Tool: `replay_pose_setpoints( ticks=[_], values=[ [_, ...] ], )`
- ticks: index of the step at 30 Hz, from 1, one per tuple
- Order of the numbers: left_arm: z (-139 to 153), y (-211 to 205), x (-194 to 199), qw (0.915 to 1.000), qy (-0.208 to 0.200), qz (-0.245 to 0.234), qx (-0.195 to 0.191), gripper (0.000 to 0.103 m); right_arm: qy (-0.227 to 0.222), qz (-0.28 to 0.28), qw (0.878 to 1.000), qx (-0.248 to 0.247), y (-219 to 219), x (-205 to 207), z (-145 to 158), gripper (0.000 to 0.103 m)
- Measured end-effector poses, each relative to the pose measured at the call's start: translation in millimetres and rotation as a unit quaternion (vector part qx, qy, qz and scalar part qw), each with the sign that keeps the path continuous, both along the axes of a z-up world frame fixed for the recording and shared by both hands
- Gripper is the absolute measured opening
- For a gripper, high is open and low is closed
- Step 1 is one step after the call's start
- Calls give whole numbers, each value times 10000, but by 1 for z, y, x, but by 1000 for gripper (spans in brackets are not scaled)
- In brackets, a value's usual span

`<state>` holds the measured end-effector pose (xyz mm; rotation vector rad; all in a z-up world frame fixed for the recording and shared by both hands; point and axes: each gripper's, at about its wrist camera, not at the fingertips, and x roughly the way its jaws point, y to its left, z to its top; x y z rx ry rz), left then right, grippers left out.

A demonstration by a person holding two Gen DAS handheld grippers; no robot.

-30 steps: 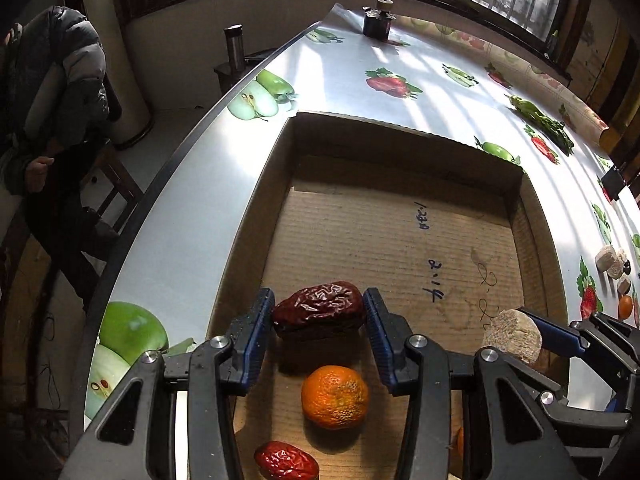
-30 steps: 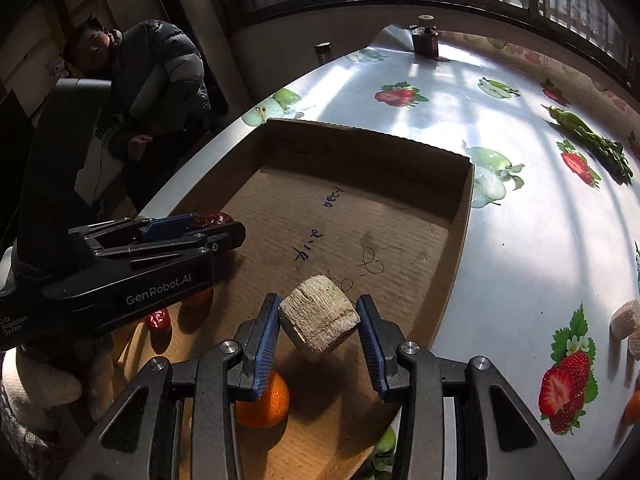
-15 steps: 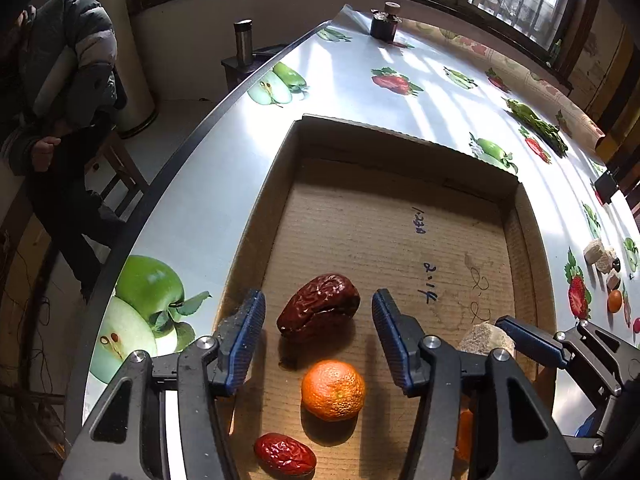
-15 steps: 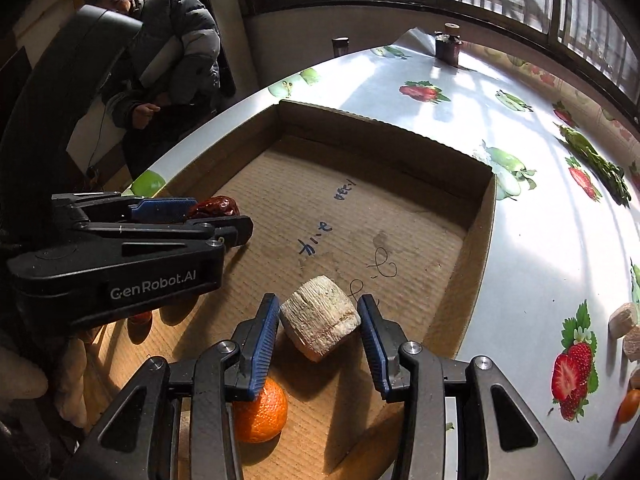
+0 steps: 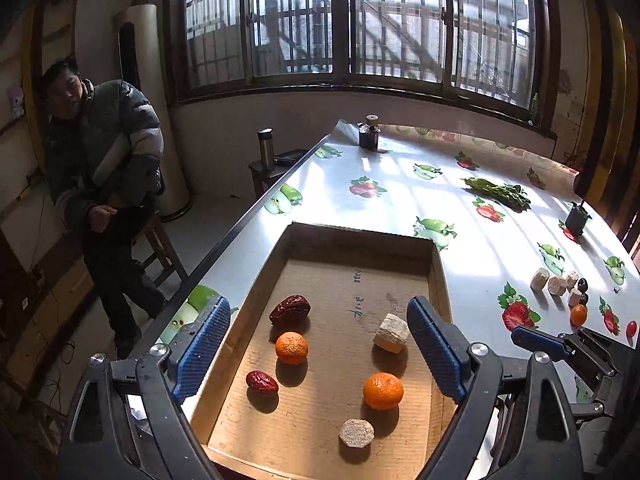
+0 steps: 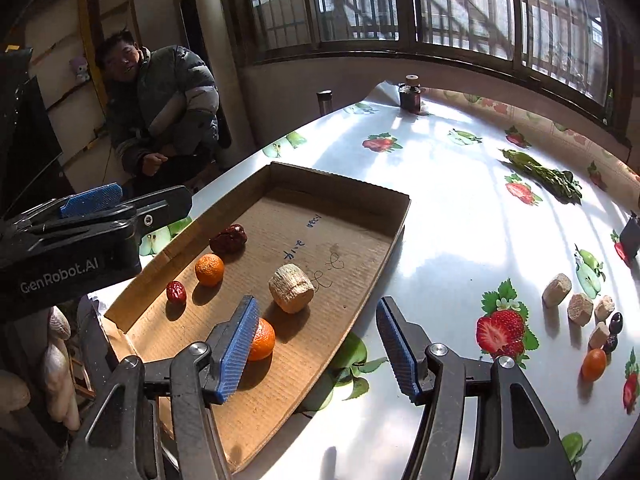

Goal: Organize fruits
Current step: 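Withdraw both tools from the box back over the table, then move the right tool to the red cherry tomato while the left tool approaches a tangerine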

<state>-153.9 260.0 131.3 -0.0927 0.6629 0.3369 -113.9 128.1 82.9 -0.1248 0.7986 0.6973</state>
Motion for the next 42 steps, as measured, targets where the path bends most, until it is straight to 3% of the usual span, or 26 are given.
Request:
replay_pose_setpoints(
  ticks=[8, 15, 20, 26, 33, 37, 42],
  values=[
    [9, -64, -13, 9983, -150, -294, 474, 90, -49, -665, 9977, 148, -85, -12, 5, 68],
    [1, -88, -10, 9980, 10, -445, 456, 90, 32, -1068, 9939, 282, -133, -9, 3, 69],
    [3, -86, -20, 9990, -4, -328, 296, 90, -112, -1068, 9938, 302, -149, -6, 2, 71],
    [2, -78, -23, 9998, 70, -131, 155, 90, 99, -958, 9948, 333, -151, 5, -7, 71],
    [-3, -94, -14, 9992, 122, -369, 22, 90, 113, -1042, 9935, 456, -168, -4, -11, 71],
    [-11, -106, -4, 9973, 213, -671, -219, 90, -43, -1554, 9872, 350, -205, -15, -3, 71],
    [-33, -122, 12, 9924, 504, -1012, -483, 90, -284, -2567, 9659, 203, -289, -24, 14, 71]
  ],
)
